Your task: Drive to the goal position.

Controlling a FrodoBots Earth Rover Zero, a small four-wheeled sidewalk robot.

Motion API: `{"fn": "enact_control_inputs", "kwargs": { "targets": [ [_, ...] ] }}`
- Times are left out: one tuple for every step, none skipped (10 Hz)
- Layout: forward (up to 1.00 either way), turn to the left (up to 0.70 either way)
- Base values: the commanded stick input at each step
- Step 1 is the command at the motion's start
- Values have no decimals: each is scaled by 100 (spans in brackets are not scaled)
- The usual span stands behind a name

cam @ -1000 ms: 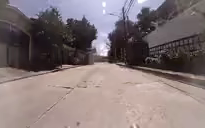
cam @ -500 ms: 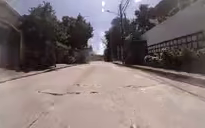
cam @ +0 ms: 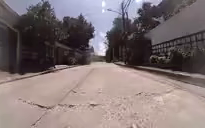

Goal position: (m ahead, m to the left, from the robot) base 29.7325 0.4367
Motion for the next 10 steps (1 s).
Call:
{"fn": "enact_control_inputs", "kwargs": {
  "targets": [
    [100,-27],
    [100,-27],
    [100,-20],
    [100,0],
    [100,0],
    [100,0],
    [100,0],
    [100,0],
    [100,0],
    [100,0]
  ]
}}
